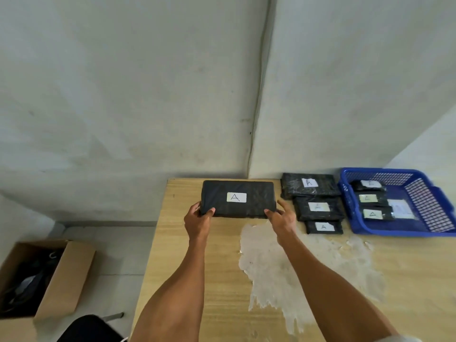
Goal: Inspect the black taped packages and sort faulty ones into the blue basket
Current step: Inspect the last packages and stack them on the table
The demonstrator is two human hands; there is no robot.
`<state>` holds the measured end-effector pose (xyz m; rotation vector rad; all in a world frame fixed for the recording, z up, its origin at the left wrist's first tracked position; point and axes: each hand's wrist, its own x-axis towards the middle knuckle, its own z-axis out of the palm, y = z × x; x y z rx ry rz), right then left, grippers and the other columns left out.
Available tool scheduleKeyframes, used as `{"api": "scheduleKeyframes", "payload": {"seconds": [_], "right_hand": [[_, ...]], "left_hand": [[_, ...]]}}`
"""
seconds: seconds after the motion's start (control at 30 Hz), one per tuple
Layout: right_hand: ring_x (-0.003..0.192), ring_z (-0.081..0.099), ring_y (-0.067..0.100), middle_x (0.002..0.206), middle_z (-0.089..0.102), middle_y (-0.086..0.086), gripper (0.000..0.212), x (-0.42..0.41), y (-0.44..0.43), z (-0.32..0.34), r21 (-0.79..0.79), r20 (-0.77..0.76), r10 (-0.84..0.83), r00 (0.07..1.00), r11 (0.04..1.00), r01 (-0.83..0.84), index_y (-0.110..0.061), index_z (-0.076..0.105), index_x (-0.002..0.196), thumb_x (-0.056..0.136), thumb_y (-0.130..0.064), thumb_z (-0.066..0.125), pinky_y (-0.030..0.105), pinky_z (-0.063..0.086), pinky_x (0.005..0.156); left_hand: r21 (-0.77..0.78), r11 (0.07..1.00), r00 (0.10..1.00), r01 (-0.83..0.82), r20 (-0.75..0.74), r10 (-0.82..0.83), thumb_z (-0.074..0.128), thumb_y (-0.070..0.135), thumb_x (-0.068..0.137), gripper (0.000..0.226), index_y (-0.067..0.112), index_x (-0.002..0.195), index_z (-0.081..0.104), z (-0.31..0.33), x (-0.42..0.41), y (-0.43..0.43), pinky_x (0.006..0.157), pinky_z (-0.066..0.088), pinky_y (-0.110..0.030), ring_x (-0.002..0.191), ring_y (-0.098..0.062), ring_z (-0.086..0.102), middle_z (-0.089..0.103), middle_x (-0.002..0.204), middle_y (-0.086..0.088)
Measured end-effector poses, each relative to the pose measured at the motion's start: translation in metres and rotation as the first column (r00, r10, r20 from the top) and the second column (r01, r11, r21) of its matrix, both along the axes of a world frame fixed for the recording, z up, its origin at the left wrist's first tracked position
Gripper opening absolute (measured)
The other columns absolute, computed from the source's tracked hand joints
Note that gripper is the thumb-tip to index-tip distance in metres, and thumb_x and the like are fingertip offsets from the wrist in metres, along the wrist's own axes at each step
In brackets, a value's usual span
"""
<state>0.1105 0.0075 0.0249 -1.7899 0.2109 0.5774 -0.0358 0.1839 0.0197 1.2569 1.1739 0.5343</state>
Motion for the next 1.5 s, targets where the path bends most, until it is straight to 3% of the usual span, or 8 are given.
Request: {"api": "scheduleKeyframes", "payload": {"seconds": [0.1,0.17,0.27,0.33,0.83,0.9,1.07,1.5], "right_hand": [[0.097,0.068,0.022,0.105,0.072,0.005,0.042,0.012,-0.021,0.044,0.041,-0.035,-0.024,0.999,0.999,0.025,-0.015,0.065,0.128,0.087,-0.006,0.072,0.041,0.058,0.09],[0.087,0.065,0.021,0.095,0.07,0.007,0.021,0.016,-0.035,0.078,-0.032,0.054,-0.036,0.998,0.999,0.037,-0.013,0.068,0.099,0.092,-0.033,0.07,0.039,0.057,0.079],[0.076,0.059,0.025,0.078,0.061,0.007,0.07,0.022,-0.053,0.121,-0.286,0.203,0.014,0.979,0.957,0.046,-0.01,0.059,0.079,0.083,-0.079,0.052,0.036,0.045,0.067],[0.079,0.06,0.029,0.083,0.062,0.01,0.082,0.026,-0.067,0.144,-0.383,0.243,0.028,0.97,0.921,0.069,-0.005,0.061,0.085,0.08,-0.086,0.045,0.038,0.045,0.07],[0.082,0.05,0.028,0.089,0.053,0.011,0.072,0.04,-0.125,0.186,-0.433,0.367,0.084,0.926,0.897,0.09,-0.005,0.055,0.094,0.088,-0.076,0.047,0.037,0.04,0.072],[0.082,0.054,0.025,0.091,0.058,0.01,0.071,0.042,-0.125,0.184,-0.36,0.384,0.11,0.917,0.932,0.039,-0.007,0.056,0.099,0.084,-0.076,0.054,0.037,0.043,0.072],[0.092,0.062,0.02,0.108,0.062,0.001,0.069,0.046,-0.133,0.177,-0.268,0.463,0.337,0.82,0.935,-0.233,-0.011,0.052,0.12,0.071,-0.043,0.088,0.031,0.05,0.077],[0.09,0.062,0.017,0.104,0.064,-0.003,0.063,0.052,-0.143,0.179,-0.239,0.573,0.279,0.771,0.956,-0.168,-0.014,0.054,0.117,0.07,-0.033,0.091,0.03,0.051,0.077]], "left_hand": [[-0.149,0.989,0.986,-0.014,0.161,0.039,0.077,0.0,0.083,0.041,0.014,0.121,0.067,0.041,0.001,-0.014,0.081,0.06,-0.028,0.095,-0.017,0.07,0.07,0.11,-0.005],[-0.171,0.984,0.964,0.046,0.265,0.001,0.074,-0.005,0.083,0.038,0.013,0.117,0.067,0.068,0.0,-0.028,0.077,0.06,-0.025,0.097,-0.018,0.07,0.07,0.11,-0.008],[-0.152,0.981,0.931,0.118,0.36,-0.056,0.073,-0.012,0.08,0.04,0.011,0.112,0.067,0.097,0.0,-0.047,0.079,0.06,-0.03,0.098,-0.024,0.071,0.072,0.109,-0.017],[-0.15,0.979,0.917,0.135,0.393,-0.066,0.073,-0.015,0.078,0.04,0.009,0.109,0.067,0.112,0.003,-0.062,0.078,0.06,-0.032,0.098,-0.028,0.071,0.072,0.108,-0.02],[-0.054,0.992,0.925,0.117,0.37,-0.089,0.074,-0.01,0.08,0.031,0.01,0.102,0.065,0.141,0.024,-0.119,0.083,0.06,-0.037,0.105,-0.031,0.068,0.069,0.116,-0.022],[-0.093,0.995,0.95,0.037,0.313,-0.006,0.078,0.007,0.083,0.021,0.008,0.098,0.064,0.148,0.031,-0.12,0.081,0.061,-0.041,0.102,-0.029,0.067,0.068,0.114,-0.018],[-0.016,0.991,0.991,-0.13,-0.041,0.129,0.078,0.068,0.067,0.073,0.003,0.092,0.059,0.183,0.052,-0.114,0.072,0.062,-0.049,0.082,-0.023,0.056,0.053,0.08,-0.003],[0.037,0.981,0.98,-0.188,-0.058,0.19,0.08,0.063,0.07,0.072,-0.001,0.1,0.063,0.195,0.072,-0.12,0.079,0.06,-0.044,0.091,-0.028,0.061,0.062,0.09,-0.008]]}}
